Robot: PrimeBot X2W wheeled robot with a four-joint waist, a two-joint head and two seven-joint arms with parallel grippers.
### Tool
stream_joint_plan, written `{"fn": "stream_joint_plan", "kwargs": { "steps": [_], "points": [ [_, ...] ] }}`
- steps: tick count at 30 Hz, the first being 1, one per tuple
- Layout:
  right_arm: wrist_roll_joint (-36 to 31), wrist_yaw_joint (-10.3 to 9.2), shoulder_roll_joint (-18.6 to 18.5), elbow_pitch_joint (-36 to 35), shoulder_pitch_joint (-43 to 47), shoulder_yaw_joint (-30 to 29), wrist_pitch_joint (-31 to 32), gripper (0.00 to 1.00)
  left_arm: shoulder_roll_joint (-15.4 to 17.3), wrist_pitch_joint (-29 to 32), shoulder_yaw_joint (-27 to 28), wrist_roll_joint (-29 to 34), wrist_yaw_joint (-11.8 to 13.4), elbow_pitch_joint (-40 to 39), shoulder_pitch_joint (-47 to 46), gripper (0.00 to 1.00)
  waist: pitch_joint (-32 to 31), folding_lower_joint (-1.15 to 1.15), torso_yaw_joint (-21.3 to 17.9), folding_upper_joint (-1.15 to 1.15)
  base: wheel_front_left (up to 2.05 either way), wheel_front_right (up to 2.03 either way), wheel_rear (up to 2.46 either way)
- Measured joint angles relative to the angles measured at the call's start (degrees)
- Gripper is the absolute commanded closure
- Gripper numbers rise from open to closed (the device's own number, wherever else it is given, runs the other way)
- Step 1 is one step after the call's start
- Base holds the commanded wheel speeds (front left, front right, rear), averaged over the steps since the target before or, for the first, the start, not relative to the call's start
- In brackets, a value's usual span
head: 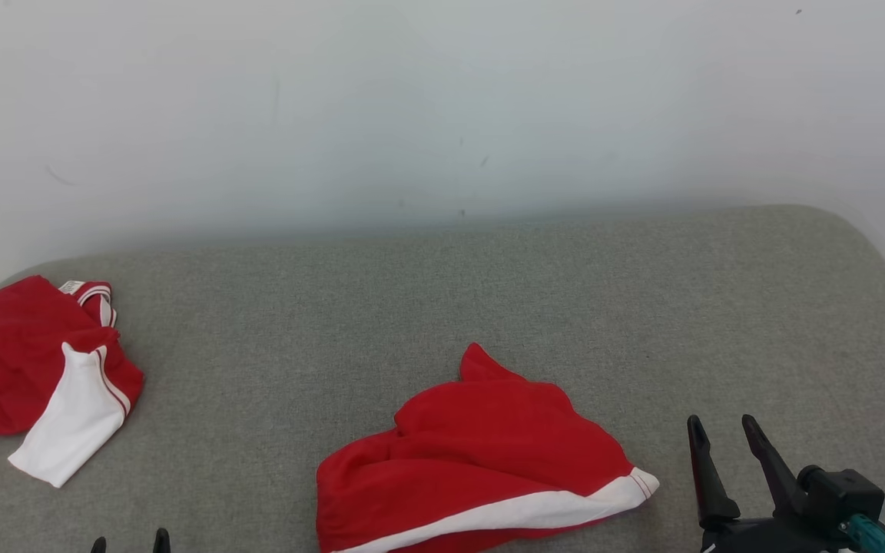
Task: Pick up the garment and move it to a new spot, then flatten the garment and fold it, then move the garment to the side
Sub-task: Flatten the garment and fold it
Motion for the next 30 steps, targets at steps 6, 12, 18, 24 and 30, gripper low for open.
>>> {"fn": "stream_joint_plan", "kwargs": {
  "steps": [6, 12, 18, 24, 30],
  "points": [
    [-0.01, 0.01, 0.01, -0.16, 0.01, 0.15, 0.1, 0.0, 0.11, 0.0, -0.27, -0.1, 0.41, 0.07, 0.0, 0.0, 0.07, 0.0, 0.15, 0.0, 0.0, 0.0, 0.0],
    [-0.01, 0.0, -0.05, -0.25, 0.03, 0.22, 0.22, 0.0, 0.37, 0.0, -0.47, -0.35, 0.49, 0.08, 0.0, 0.0, 0.11, 0.0, 0.18, 0.0, 0.0, 0.0, 0.0],
    [-0.01, 0.0, -0.22, -0.26, 0.05, 0.26, 0.27, 0.0, 0.47, 0.0, -0.75, -0.46, 0.85, 0.08, 0.01, 0.0, 0.14, 0.0, 0.23, 0.0, 0.0, 0.0, 0.0],
    [-0.01, 0.0, -0.25, -0.26, 0.05, 0.45, 0.53, 0.0, 0.38, 0.0, -1.31, -2.45, -0.21, 0.18, 0.02, 0.0, 0.21, 0.0, 0.37, 0.0, 0.0, 0.0, 0.0],
    [1.16, 0.0, -1.25, 0.64, -0.03, 2.46, 2.44, 0.0, 0.2, 0.66, -3.71, -3.24, -1.66, 1.08, -0.03, 0.0, 0.32, 0.0, 0.54, 0.0, 0.0, 0.0, 0.0]
  ]
}}
